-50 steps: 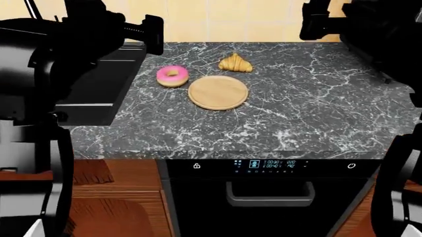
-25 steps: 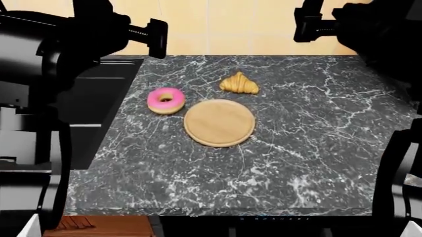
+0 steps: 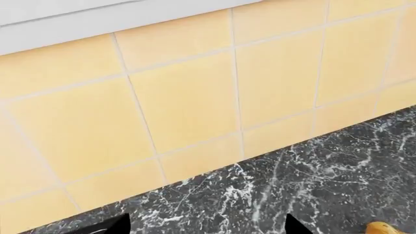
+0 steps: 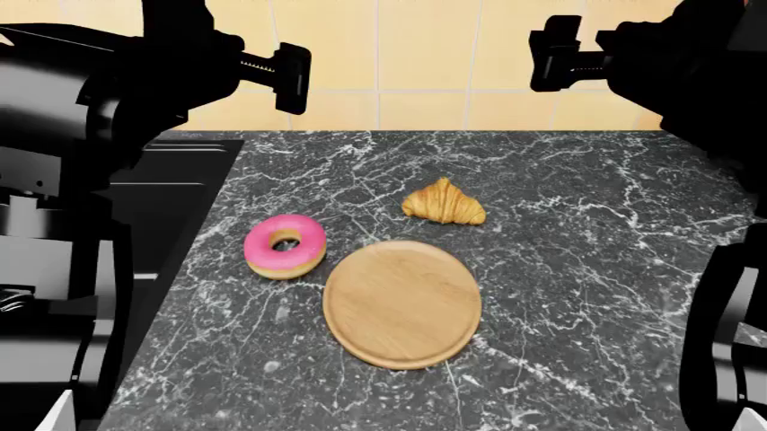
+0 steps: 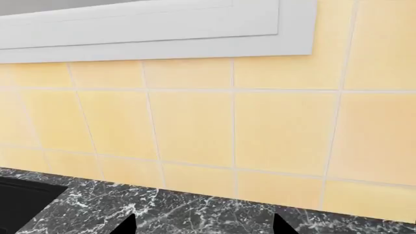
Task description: Place the pastries on the plates.
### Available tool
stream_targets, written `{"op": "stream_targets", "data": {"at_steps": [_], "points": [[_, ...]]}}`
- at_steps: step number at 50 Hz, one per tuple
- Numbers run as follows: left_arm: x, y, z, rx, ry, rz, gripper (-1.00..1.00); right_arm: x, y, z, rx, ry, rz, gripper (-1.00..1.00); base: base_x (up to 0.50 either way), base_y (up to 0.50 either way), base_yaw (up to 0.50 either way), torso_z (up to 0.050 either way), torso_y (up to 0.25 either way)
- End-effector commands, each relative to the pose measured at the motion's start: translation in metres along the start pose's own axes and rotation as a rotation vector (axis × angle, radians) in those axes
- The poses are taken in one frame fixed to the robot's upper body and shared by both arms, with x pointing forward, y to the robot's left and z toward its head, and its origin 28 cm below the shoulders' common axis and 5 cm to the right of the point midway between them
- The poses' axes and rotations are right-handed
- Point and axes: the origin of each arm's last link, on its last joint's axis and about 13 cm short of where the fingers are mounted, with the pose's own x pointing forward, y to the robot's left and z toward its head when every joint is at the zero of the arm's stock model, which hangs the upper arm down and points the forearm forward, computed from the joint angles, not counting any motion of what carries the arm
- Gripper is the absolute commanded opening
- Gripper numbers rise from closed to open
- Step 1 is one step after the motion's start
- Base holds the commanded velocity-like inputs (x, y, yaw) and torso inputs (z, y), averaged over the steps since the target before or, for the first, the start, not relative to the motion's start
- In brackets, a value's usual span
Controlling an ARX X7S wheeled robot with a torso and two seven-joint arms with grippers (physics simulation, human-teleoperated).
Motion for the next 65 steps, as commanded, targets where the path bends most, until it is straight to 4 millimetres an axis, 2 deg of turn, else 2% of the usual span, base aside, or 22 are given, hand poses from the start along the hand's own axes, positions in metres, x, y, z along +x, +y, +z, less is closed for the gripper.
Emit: {"op": "stream_targets", "data": {"at_steps": [1, 8, 12, 25, 31, 39, 44, 46, 48, 49, 50, 57, 65], "points": [[0.001, 0.001, -0.002, 0.002, 0.010, -0.005, 1.00, 0.000, 0.000, 0.002, -0.006, 0.005, 0.004, 1.00, 0.43, 0.00, 0.00, 0.000, 0.000], [0.000, 0.003, 0.002, 0.010, 0.008, -0.009, 1.00, 0.001, 0.000, -0.002, 0.001, 0.013, 0.004, 1.00, 0.42, 0.00, 0.00, 0.000, 0.001], [0.002, -0.001, -0.005, 0.009, 0.025, -0.011, 1.00, 0.003, 0.000, -0.003, -0.002, 0.024, 0.010, 1.00, 0.31, 0.00, 0.00, 0.000, 0.000], [0.001, -0.003, -0.008, 0.016, 0.049, -0.034, 1.00, 0.002, 0.000, -0.002, 0.003, 0.024, 0.004, 1.00, 0.16, 0.00, 0.00, 0.000, 0.001], [-0.008, -0.014, -0.015, 0.026, 0.147, -0.132, 1.00, 0.002, -0.001, -0.003, 0.007, 0.023, -0.002, 1.00, 0.00, 0.00, 0.00, 0.000, 0.000], [-0.023, -0.022, -0.022, 0.141, 0.306, -0.242, 1.00, 0.002, 0.000, -0.005, 0.010, 0.036, 0.003, 1.00, 0.00, 0.00, 0.00, 0.000, 0.000], [-0.030, -0.020, -0.027, 0.201, 0.432, -0.191, 1.00, 0.002, 0.002, -0.004, 0.002, 0.049, 0.008, 1.00, 0.00, 0.00, 0.00, 0.000, 0.000], [-0.034, -0.026, -0.019, 0.111, 0.459, -0.247, 1.00, 0.003, 0.002, -0.004, -0.001, 0.050, 0.012, 1.00, 0.00, 0.00, 0.00, 0.000, 0.000], [-0.037, -0.029, -0.019, 0.135, 0.455, -0.277, 1.00, 0.004, 0.002, -0.007, 0.001, 0.051, 0.014, 1.00, 0.00, 0.00, 0.00, 0.000, 0.000], [-0.039, -0.029, -0.022, 0.212, 0.522, -0.266, 1.00, 0.005, 0.002, -0.008, 0.003, 0.051, 0.016, 1.00, 0.00, 0.00, 0.00, 0.000, 0.000], [-0.041, -0.030, -0.024, 0.176, 0.572, -0.287, 1.00, 0.005, 0.002, -0.009, 0.002, 0.056, 0.017, 1.00, 0.00, 0.00, 0.00, 0.000, 0.000], [-0.054, -0.043, -0.033, 0.270, 0.675, -0.387, 1.00, 0.005, 0.000, -0.013, 0.010, 0.056, 0.014, 1.00, 0.00, 0.00, 0.00, 0.000, 0.000], [-0.043, -0.036, -0.046, 0.262, 0.722, -0.341, 1.00, 0.006, -0.001, -0.018, 0.011, 0.066, 0.013, 1.00, 0.00, 0.00, 0.00, 0.000, 0.000]]}}
